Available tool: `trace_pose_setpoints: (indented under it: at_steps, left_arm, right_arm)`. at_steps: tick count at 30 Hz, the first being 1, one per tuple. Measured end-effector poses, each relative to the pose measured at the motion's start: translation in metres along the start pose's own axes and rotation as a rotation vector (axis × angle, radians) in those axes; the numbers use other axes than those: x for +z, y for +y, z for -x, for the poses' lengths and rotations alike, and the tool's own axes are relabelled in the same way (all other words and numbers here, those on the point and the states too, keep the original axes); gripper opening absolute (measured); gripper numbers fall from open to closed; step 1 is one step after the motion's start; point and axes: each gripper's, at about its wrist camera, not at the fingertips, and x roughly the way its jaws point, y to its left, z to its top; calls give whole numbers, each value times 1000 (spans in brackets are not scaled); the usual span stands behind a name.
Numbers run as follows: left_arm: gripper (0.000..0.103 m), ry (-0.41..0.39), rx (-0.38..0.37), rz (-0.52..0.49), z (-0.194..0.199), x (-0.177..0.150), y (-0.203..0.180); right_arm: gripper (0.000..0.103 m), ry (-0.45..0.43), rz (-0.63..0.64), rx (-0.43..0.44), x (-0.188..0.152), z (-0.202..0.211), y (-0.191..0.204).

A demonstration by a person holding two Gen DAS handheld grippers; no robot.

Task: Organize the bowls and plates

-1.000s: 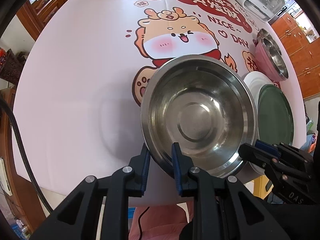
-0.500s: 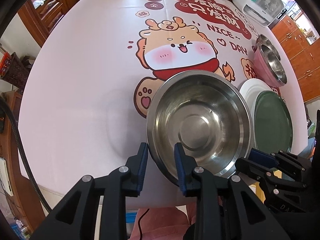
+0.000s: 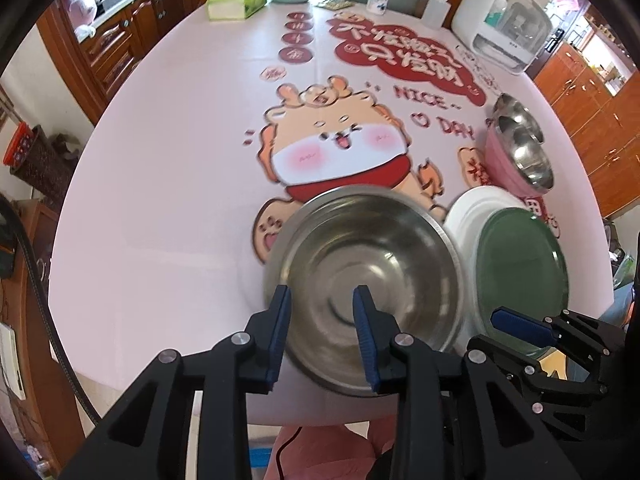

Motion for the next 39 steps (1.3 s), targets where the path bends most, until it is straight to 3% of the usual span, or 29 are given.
trace_pose_setpoints:
  at_steps: [18, 23, 36, 39]
  left_arm:
    - [34, -124, -70, -82, 20, 19, -102]
    - [45, -167, -74, -78, 21, 31, -129]
    - [52, -249, -51, -53, 19, 54, -183]
    - [61, -259, -28, -50, 18, 57, -192]
  right_arm:
    - [36, -177, 37, -61, 8, 68, -66]
    - [36, -211, 58, -77, 16, 83, -90]
    - [36, -304, 83, -108, 37, 109, -151]
    - [37, -323, 52, -102, 41, 111, -166]
